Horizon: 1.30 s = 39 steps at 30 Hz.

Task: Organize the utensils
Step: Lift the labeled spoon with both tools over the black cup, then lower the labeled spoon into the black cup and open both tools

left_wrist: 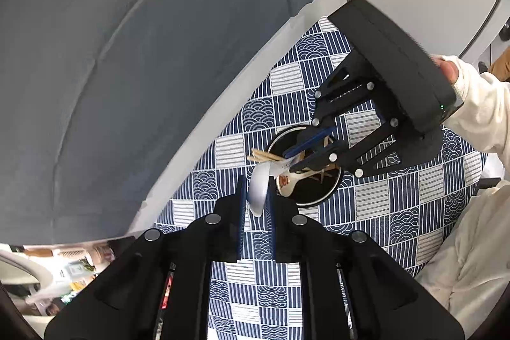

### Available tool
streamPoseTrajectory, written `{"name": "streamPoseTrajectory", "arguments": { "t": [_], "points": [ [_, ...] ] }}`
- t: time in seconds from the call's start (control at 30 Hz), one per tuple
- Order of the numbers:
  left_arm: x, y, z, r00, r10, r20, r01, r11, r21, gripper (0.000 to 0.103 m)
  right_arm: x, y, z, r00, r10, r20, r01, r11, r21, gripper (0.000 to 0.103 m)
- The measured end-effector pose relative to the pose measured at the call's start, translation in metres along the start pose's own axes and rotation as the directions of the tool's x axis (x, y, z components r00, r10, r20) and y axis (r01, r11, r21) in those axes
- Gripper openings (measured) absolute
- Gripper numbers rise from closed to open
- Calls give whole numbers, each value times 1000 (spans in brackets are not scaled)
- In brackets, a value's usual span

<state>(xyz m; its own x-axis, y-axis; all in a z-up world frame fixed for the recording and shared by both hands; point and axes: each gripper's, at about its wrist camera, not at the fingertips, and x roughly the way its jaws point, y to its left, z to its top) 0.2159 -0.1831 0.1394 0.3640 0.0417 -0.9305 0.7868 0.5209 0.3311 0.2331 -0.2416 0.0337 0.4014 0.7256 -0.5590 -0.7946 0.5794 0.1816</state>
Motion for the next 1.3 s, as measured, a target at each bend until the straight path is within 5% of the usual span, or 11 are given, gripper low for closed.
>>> {"name": "streamPoseTrajectory", "arguments": {
  "t": [0.23,0.63,0.9,1.13,1.23,1.27,1.3],
  "points": [
    [1,-7,14,1000,-3,-25,4,999,44,14,1,-6,-1,998,53,41,-56,997,54,10],
    [20,-8,12,995,-80,-51,81,997,14,14,8,-1,-6,995,87,-43,-86,996,15,9],
    [38,-7,2,990,-125,-69,122,991,-47,14,19,10,-4,988,-18,-153,0,993,-121,9],
    [52,-9,-10,985,-157,-75,151,986,-74,13,18,5,-6,989,-28,-145,7,990,-142,10],
    [46,-5,-15,988,-149,-36,145,985,-94,32,16,7,-7,990,-38,-138,16,987,-161,32],
    [44,-3,-16,990,-135,-25,132,986,-102,48,16,7,-7,989,-52,-139,28,986,-167,54],
    [43,-2,-17,992,-129,-17,126,986,-108,58,15,9,-6,989,-63,-133,39,984,-175,63]
  ]
}}
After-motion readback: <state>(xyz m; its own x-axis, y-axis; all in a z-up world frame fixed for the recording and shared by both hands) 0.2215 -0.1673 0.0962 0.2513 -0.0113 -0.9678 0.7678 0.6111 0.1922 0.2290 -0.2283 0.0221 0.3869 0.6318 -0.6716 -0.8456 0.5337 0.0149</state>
